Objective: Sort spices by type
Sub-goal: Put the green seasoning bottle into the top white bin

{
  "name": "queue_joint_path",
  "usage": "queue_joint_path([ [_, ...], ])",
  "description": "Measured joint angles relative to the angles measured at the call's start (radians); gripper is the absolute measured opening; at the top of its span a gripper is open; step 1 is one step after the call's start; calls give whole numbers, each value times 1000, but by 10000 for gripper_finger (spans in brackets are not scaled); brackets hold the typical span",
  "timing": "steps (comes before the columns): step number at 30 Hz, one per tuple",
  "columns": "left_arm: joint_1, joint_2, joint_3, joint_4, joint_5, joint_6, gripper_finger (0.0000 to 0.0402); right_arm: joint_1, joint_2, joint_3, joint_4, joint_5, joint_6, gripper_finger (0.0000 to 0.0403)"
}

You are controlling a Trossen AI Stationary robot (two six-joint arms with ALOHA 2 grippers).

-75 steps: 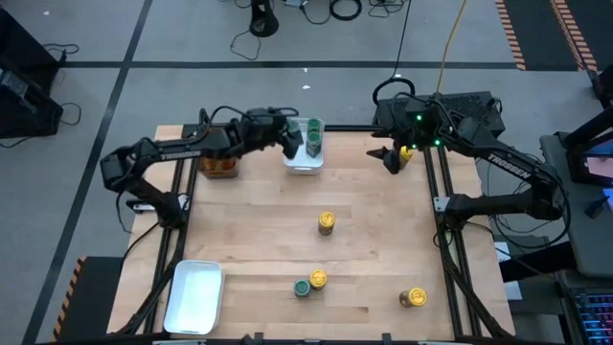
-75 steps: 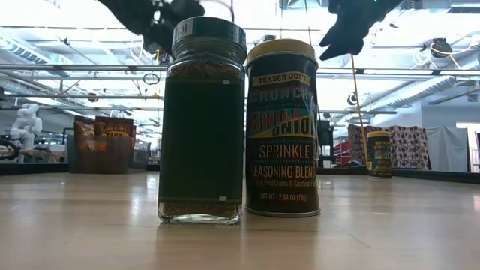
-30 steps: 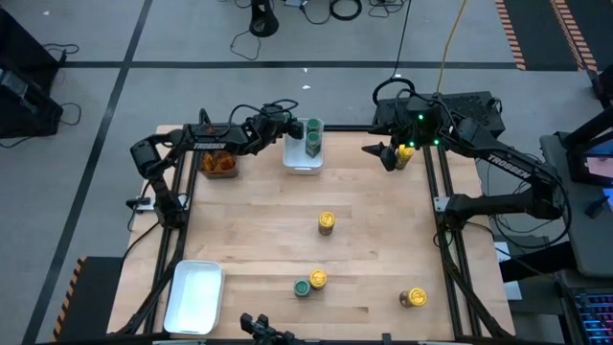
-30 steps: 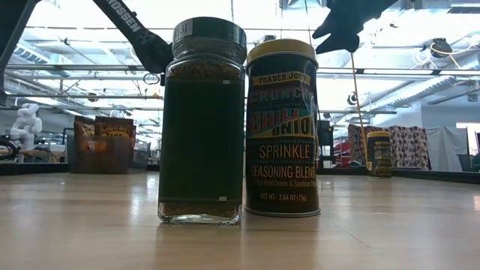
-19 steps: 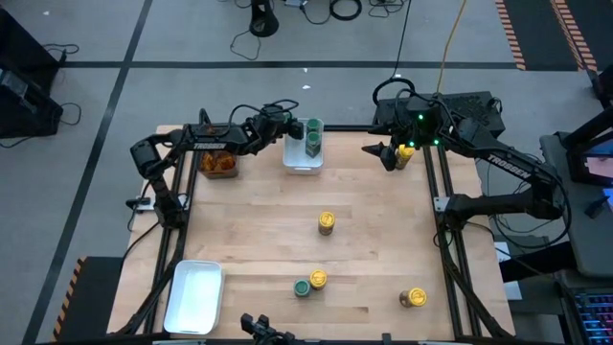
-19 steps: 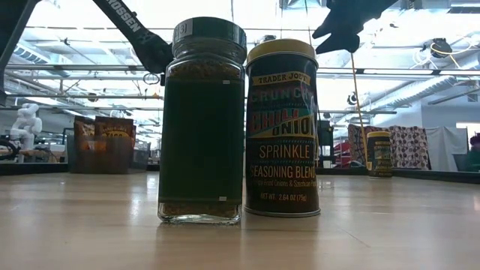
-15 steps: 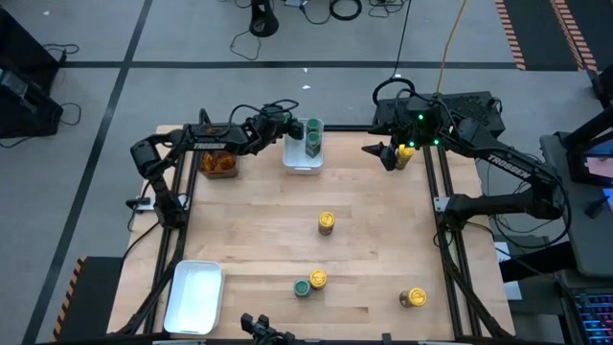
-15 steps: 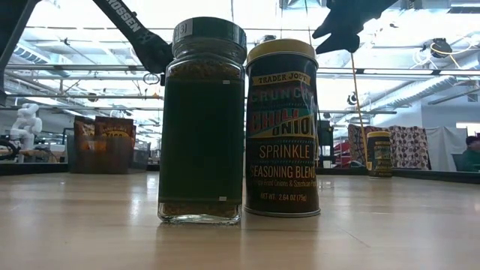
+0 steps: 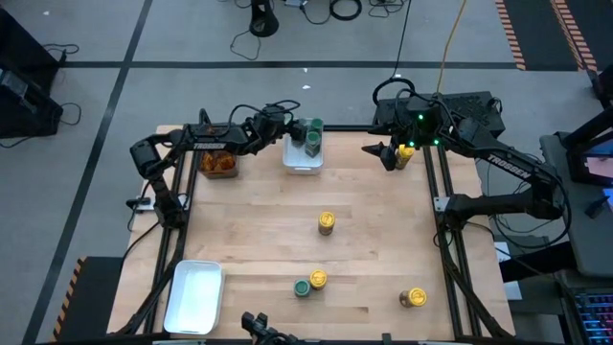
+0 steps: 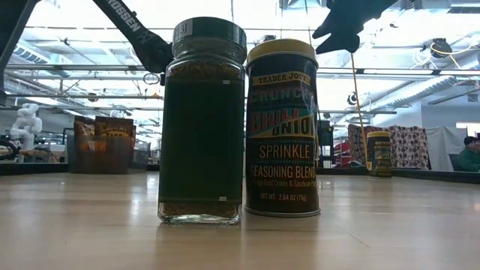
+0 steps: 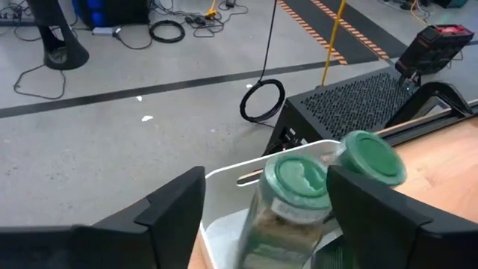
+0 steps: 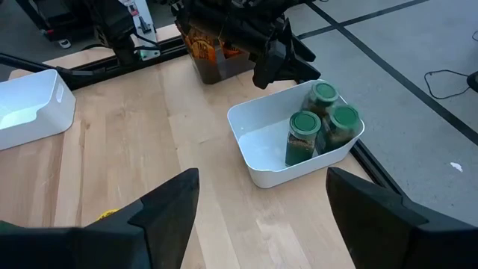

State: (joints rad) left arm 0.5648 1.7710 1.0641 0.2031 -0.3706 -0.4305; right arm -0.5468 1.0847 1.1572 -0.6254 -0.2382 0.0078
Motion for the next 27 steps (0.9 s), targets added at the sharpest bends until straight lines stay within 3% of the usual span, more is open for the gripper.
queue_joint_path([
  [12,0,-6,0,-3,33,1,297,0,0,0,-8,0,13,274],
  [16,0,-27,0,-1,174,33,297,3,0,0,-16,-4,18,274],
  [22,-21,-101,0,-24,505,167,297,53,0,0,-15,-4,11,274],
  [27,-77,-216,0,-113,678,210,297,91,0,0,10,-5,-27,274],
])
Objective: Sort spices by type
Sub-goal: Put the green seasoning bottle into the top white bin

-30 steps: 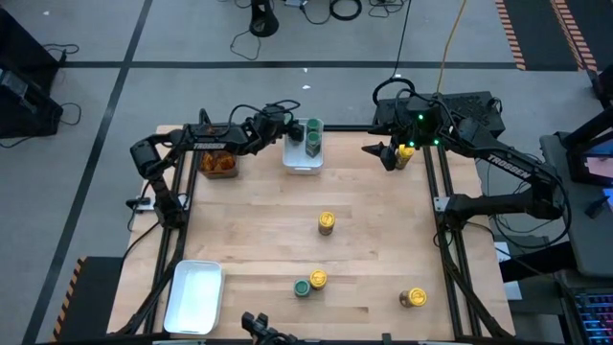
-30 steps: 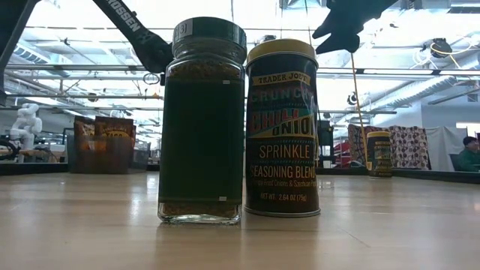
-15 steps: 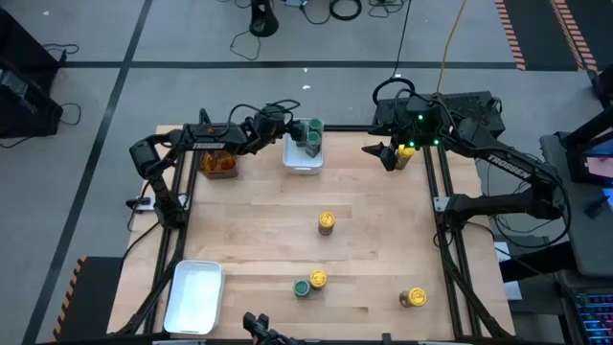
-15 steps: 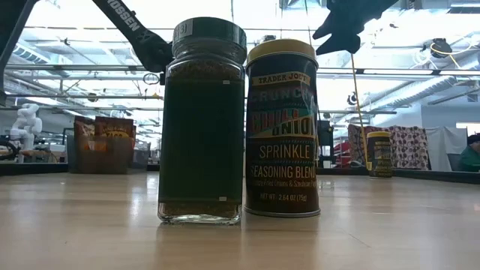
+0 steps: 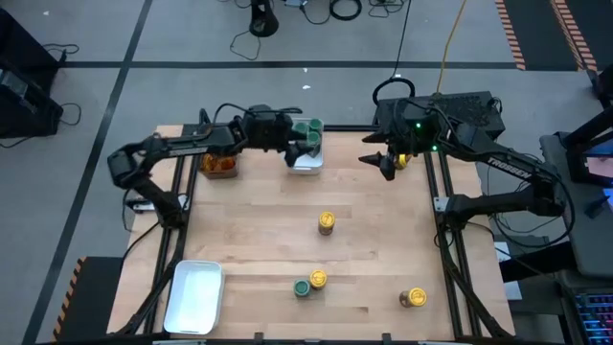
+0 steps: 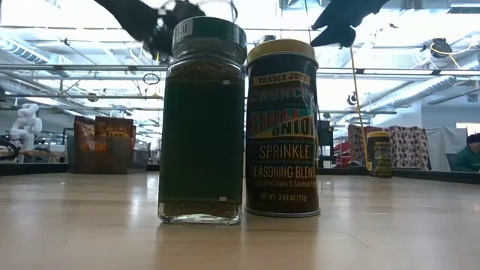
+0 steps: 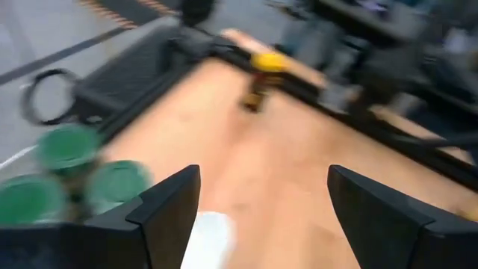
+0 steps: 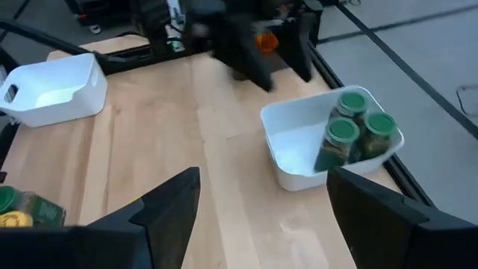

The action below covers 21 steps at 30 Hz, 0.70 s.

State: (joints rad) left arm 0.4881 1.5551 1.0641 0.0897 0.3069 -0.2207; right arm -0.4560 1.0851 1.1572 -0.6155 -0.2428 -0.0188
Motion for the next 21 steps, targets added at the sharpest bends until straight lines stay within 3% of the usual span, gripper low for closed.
queue_joint_path([
  [9,-263,-204,0,-202,34,149,297,6,0,0,59,5,-85,274],
  [17,-520,-199,0,-281,8,151,297,6,0,0,88,5,-202,274],
  [21,-652,-179,3,-307,-83,149,297,6,0,0,84,5,-211,274],
])
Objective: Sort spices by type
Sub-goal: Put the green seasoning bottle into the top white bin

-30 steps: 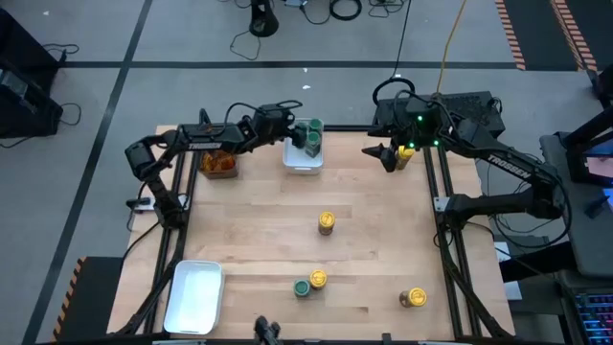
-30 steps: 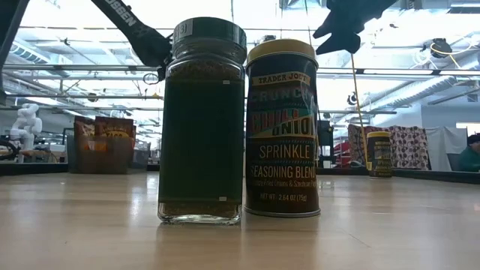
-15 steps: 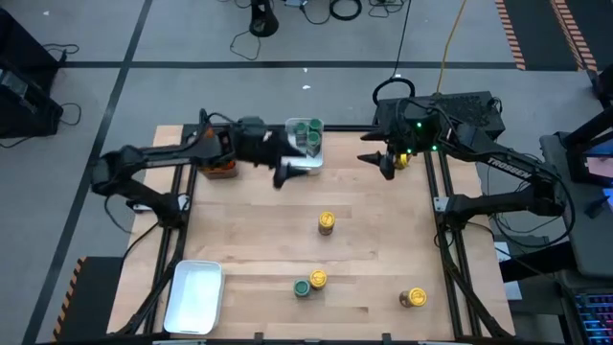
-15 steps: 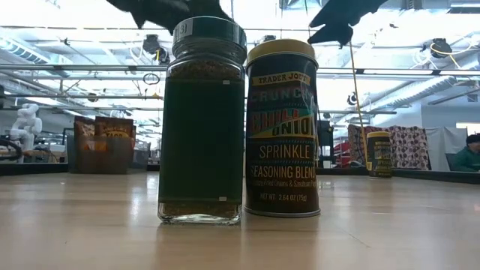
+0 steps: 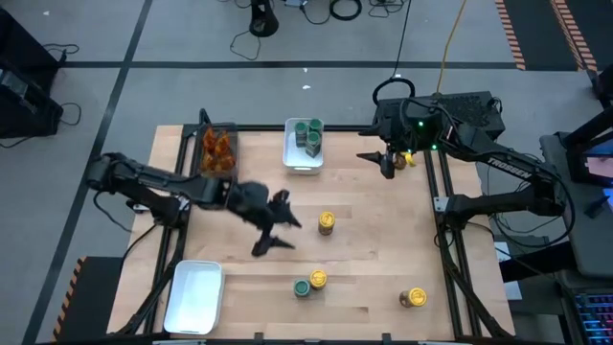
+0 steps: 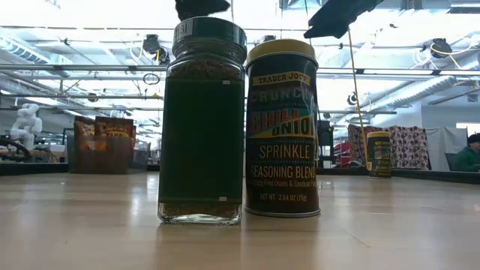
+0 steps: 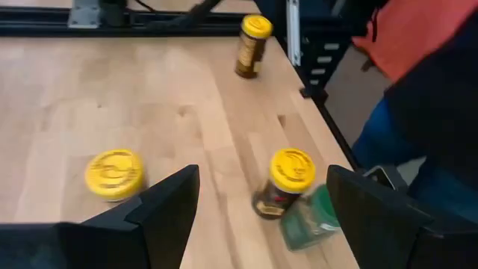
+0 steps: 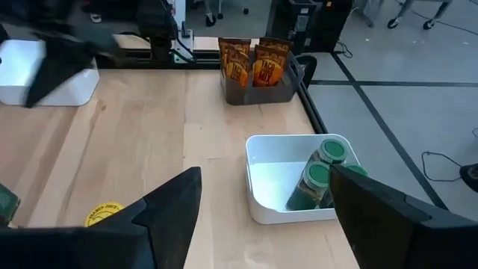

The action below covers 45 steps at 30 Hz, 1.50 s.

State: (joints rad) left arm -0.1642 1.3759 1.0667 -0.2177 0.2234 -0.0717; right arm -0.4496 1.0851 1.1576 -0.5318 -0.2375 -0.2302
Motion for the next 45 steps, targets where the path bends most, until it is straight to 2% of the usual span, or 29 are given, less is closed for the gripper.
queue_joint_path([
  [4,-127,54,65,-10,-152,-52,297,0,0,0,-13,0,-41,274],
  [6,-175,98,112,-15,-195,-99,297,0,0,0,-24,0,-55,274],
  [11,-252,239,244,-104,-216,-128,297,0,0,0,-55,-1,-64,274],
  [14,-275,302,288,-158,-215,-142,297,0,0,0,-86,-1,5,274],
  [18,-283,336,291,-196,-232,-295,297,16,0,0,-154,-5,105,274],
  [22,-319,360,291,-203,-263,-297,297,64,0,0,-220,-4,139,274],
  [32,-414,429,291,-208,-537,-335,297,143,0,0,-229,6,214,274],
  [45,-424,448,291,-173,-558,-340,297,183,0,0,-229,6,220,274],
])
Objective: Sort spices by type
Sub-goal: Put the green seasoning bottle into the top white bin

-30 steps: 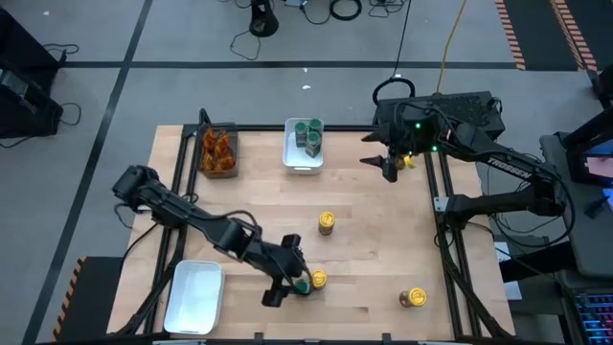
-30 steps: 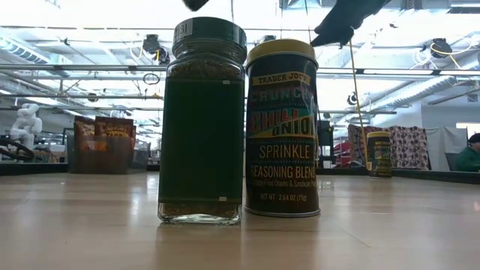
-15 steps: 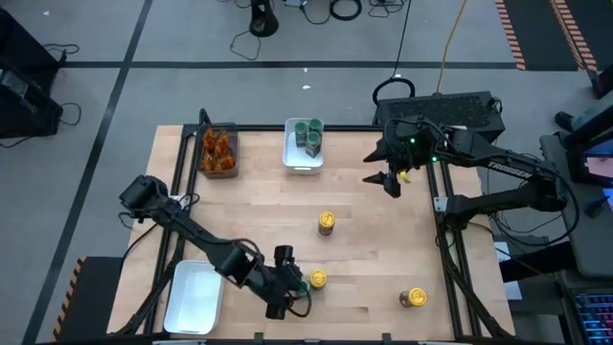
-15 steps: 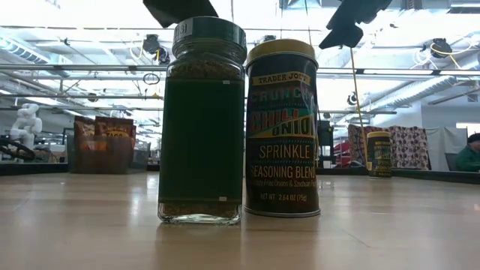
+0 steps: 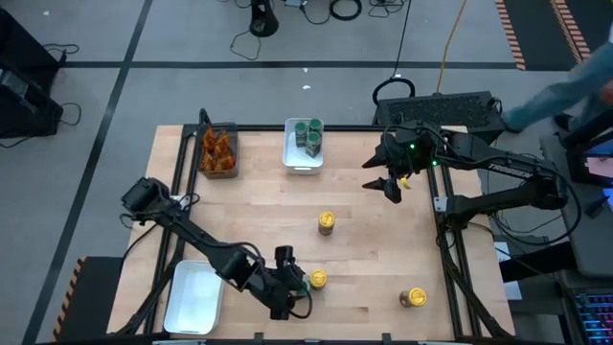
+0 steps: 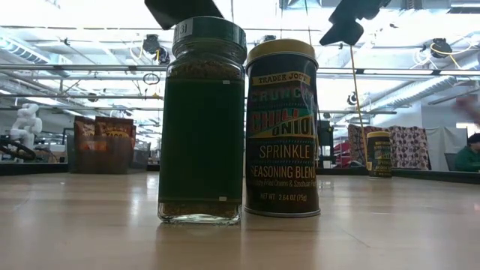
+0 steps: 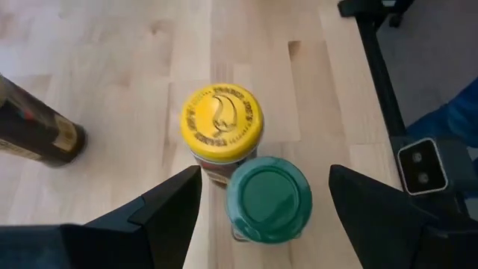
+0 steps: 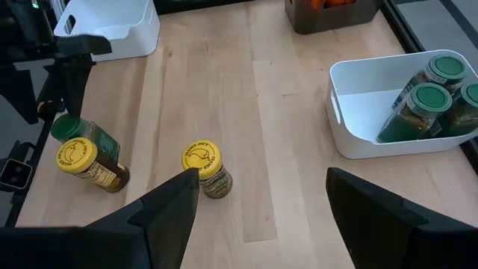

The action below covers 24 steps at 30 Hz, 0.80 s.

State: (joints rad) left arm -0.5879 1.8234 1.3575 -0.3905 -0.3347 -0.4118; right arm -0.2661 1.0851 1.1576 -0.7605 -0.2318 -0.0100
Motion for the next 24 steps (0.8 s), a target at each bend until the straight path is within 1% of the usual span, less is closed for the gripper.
queue_joint_path([
  [6,-4,37,0,48,4,0,297,0,0,0,-1,0,-27,274],
  [15,-5,42,-3,31,-11,0,297,0,0,0,-1,0,-55,274],
  [24,-8,80,-3,38,-10,-2,297,0,0,0,-1,0,-59,274],
])
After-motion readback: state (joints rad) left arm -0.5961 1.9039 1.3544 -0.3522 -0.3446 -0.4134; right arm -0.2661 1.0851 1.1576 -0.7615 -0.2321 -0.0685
